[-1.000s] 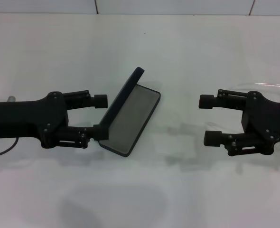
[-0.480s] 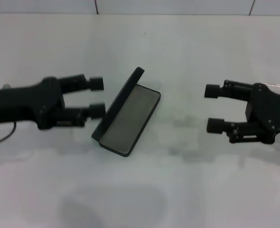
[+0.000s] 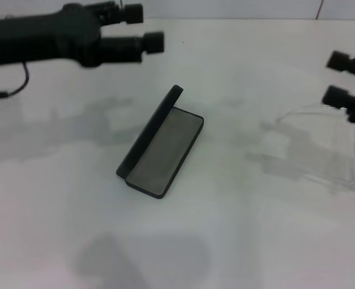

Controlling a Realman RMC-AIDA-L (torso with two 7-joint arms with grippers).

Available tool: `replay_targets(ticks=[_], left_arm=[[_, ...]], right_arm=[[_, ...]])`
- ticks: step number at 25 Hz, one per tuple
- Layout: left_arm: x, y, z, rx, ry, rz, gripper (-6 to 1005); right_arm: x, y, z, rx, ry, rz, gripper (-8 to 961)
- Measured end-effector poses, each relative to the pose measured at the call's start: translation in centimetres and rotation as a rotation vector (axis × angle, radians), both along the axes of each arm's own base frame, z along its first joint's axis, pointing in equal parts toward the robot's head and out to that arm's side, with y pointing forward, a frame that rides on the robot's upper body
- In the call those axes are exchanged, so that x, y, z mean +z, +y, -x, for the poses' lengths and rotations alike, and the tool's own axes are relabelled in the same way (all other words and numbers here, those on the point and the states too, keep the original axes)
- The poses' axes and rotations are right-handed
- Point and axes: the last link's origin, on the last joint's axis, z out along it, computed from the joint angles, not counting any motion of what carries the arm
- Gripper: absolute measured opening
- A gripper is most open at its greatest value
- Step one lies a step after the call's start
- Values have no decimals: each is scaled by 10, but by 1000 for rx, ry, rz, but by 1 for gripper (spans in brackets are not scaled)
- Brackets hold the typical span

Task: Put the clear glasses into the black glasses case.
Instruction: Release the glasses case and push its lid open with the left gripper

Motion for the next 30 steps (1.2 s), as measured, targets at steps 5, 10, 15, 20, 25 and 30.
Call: replay_targets(ticks=[5,10,15,20,25,30], left_arm=[[-4,17,-27,185,128,6,861],[-31,25,-42,405,473,-33,852],[-60,22,-54,462,719,-82,847],[-83,13,-65,442,811,-77,843],[-99,9,-65,439,860,-52,820],[-110,15,-50,473,878,-21,792]], right_arm=[[16,-9,-15,-41,29,-82,845],[25,-14,-24,-61,30,-127,845],[27,-16,-27,-57,18,-154,845],[28,-18,-28,-47,17,-157,845],[29,-21,-29,-41,18,-157,845],[28,-24,-30,-37,19,-159,845]])
